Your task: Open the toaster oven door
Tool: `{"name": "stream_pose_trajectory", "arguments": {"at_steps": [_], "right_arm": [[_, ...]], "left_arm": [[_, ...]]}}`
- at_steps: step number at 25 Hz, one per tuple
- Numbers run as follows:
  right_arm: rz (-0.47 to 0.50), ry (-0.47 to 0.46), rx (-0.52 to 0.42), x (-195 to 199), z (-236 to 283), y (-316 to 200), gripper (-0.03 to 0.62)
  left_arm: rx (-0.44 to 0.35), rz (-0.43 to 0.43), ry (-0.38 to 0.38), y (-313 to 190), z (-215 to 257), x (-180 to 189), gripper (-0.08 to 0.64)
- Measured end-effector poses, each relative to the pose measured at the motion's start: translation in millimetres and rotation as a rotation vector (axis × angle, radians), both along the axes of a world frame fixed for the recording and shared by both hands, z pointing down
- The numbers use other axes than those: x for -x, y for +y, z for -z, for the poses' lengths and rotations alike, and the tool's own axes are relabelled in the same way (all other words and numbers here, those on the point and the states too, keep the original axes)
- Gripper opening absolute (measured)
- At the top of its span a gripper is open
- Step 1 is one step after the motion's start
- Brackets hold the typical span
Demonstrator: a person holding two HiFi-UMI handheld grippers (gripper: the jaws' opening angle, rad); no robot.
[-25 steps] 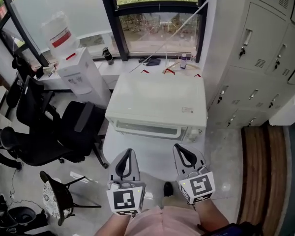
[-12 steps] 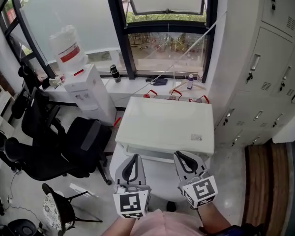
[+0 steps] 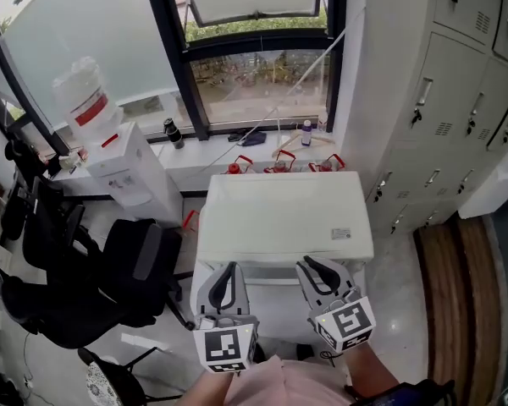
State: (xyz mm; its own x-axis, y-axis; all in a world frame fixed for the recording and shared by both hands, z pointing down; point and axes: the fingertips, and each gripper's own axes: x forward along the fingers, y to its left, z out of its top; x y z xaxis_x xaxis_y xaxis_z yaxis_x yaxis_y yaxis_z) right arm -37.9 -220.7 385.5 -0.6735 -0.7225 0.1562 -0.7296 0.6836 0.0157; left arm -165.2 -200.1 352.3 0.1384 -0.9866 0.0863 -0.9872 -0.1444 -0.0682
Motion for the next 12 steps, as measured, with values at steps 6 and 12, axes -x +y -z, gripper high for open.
{"name": "stream_pose_trajectory", "arguments": {"at_steps": [6, 12], "right_arm": [[0.037, 0.138, 0.020, -3.0, -23.6, 7.9, 0.146], [0.136, 0.351, 0.043, -9.5, -58.7, 19.7, 0.186]], "left_arm": [[0.021, -0.064, 0.037, -11.7, -12.1, -5.5, 0.014], [0.066, -0.096, 0.051, -12.7, -30.5, -9.9, 0.014]]}}
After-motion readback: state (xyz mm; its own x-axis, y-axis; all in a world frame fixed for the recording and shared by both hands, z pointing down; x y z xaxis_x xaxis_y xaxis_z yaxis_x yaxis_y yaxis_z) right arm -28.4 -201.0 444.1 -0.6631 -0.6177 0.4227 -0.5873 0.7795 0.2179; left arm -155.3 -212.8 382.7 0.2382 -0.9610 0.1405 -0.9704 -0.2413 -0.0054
